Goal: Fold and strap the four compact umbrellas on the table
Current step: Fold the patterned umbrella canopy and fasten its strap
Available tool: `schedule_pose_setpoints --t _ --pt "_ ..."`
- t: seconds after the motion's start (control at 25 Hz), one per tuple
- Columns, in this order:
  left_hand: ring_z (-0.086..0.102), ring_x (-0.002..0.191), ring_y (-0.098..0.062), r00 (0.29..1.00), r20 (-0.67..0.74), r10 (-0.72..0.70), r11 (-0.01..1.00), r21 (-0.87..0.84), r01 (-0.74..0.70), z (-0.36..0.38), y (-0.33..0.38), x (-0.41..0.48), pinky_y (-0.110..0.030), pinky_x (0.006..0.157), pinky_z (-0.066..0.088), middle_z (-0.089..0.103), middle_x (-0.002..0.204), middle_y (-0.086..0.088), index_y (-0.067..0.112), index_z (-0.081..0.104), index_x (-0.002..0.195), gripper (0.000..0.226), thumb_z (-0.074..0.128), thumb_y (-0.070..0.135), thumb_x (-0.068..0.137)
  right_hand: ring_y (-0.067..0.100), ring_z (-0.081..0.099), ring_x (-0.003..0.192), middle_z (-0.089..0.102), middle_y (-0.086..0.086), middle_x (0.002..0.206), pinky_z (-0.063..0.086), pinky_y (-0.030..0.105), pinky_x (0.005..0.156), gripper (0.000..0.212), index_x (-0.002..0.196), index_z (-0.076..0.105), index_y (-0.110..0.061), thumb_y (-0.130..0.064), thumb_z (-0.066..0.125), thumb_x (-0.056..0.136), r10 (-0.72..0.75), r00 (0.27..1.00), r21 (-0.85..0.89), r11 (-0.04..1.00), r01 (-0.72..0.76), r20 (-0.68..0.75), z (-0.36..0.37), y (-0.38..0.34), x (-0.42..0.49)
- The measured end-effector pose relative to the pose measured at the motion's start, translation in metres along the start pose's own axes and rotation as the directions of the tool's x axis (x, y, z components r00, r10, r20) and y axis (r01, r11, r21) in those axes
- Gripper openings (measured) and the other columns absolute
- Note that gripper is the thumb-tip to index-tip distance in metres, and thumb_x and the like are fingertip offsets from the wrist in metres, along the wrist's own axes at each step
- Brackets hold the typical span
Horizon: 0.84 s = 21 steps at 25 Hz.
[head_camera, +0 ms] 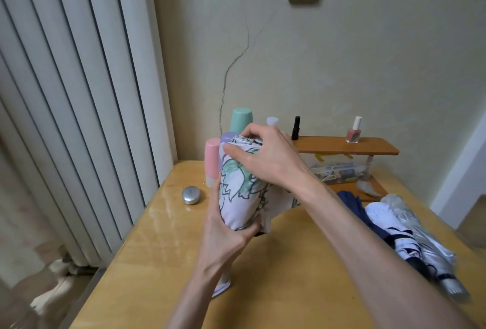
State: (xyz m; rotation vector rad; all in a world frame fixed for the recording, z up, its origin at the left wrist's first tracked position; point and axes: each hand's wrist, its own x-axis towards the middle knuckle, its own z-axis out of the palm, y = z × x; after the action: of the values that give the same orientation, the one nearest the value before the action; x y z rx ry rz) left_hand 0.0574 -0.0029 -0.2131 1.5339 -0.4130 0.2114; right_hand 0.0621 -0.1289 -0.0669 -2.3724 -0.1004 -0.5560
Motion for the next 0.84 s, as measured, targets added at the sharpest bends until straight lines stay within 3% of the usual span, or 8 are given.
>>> schedule_pose_setpoints --t 0.12,0.24,0.36,0.48,0.56,0.64,0.72,0.84 --pt "0.072 0.071 -0.015 0.995 -0.043 -0.091 0.994 -0.067 0.088 -0.006 -0.001 -0.003 -0.028 0.052 0.055 0.078 0.107 0.000 0.030 0.059 0.131 0.075 0.100 0.020 0.069 0.001 0.070 0.099 0.076 -0.014 0.103 0.056 0.026 0.085 0.034 0.109 0.075 -0.029 -0.060 0.063 0.098 -0.072 0.982 0.170 0.985 0.042 0.177 -0.010 0.001 0.004" --pt "0.077 0.096 -0.014 0.986 -0.015 -0.163 0.977 -0.144 0.159 -0.020 -0.006 -0.002 -0.024 0.072 0.060 0.081 0.107 0.005 0.023 0.068 0.122 0.071 0.097 0.048 0.062 -0.006 0.067 0.106 0.074 -0.013 0.115 0.051 0.013 0.090 0.029 0.126 0.073 -0.021 -0.035 0.058 0.107 -0.118 0.985 0.407 0.912 0.058 0.124 -0.019 0.017 0.003" --pt "0.078 0.100 -0.017 0.977 -0.004 -0.214 0.948 -0.243 0.207 -0.026 -0.009 0.001 -0.023 0.074 0.060 0.082 0.106 0.006 0.025 0.070 0.117 0.062 0.087 0.055 0.065 -0.005 0.064 0.114 0.073 -0.016 0.119 0.052 0.019 0.095 0.027 0.127 0.073 -0.025 -0.019 0.069 0.100 -0.146 0.984 0.325 0.940 0.105 0.104 -0.015 0.044 -0.013" --pt "0.073 0.118 -0.024 0.969 0.031 -0.246 0.909 -0.339 0.241 -0.026 -0.009 0.002 -0.036 0.093 0.062 0.077 0.127 -0.002 0.021 0.064 0.136 0.078 0.083 0.064 0.074 -0.011 0.046 0.134 0.060 -0.025 0.138 0.033 0.007 0.106 0.053 0.136 0.065 -0.039 -0.013 0.076 0.091 -0.191 0.965 0.247 0.958 0.144 0.179 -0.007 0.064 -0.037" --pt "0.069 0.126 -0.030 0.965 0.051 -0.255 0.881 -0.399 0.254 -0.028 -0.009 0.003 -0.054 0.106 0.055 0.072 0.136 -0.007 0.020 0.060 0.145 0.065 0.071 0.049 0.088 -0.007 0.024 0.149 0.039 -0.025 0.155 0.020 0.022 0.121 0.076 0.146 0.051 -0.050 -0.023 0.084 0.083 -0.208 0.932 0.175 0.971 0.161 0.296 -0.001 0.075 -0.052" --pt "0.068 0.127 -0.034 0.959 0.062 -0.276 0.859 -0.430 0.276 -0.031 -0.009 0.004 -0.063 0.112 0.047 0.071 0.138 -0.010 0.019 0.059 0.147 0.060 0.066 0.042 0.092 -0.004 0.006 0.155 0.023 -0.024 0.162 0.011 0.040 0.126 0.089 0.151 0.041 -0.055 -0.040 0.087 0.076 -0.179 0.920 0.055 0.984 0.171 0.349 0.011 0.083 -0.064" --pt "0.068 0.126 -0.035 0.954 0.055 -0.295 0.857 -0.426 0.290 -0.033 -0.009 0.005 -0.065 0.111 0.046 0.071 0.137 -0.011 0.019 0.060 0.146 0.058 0.066 0.042 0.092 0.001 0.011 0.156 0.033 -0.020 0.157 0.017 0.050 0.125 0.071 0.143 0.055 -0.049 -0.048 0.078 0.075 -0.227 0.957 -0.024 0.972 0.235 0.182 0.032 0.085 -0.071" --pt "0.071 0.121 -0.036 0.948 0.038 -0.317 0.861 -0.408 0.304 -0.031 -0.006 0.005 -0.064 0.100 0.056 0.074 0.131 -0.011 0.019 0.065 0.140 0.048 0.070 0.042 0.097 0.016 0.039 0.142 0.056 -0.009 0.133 0.034 0.048 0.108 0.046 0.117 0.072 -0.034 -0.051 0.070 0.074 -0.286 0.952 -0.159 0.950 0.267 -0.109 0.055 0.081 -0.076"
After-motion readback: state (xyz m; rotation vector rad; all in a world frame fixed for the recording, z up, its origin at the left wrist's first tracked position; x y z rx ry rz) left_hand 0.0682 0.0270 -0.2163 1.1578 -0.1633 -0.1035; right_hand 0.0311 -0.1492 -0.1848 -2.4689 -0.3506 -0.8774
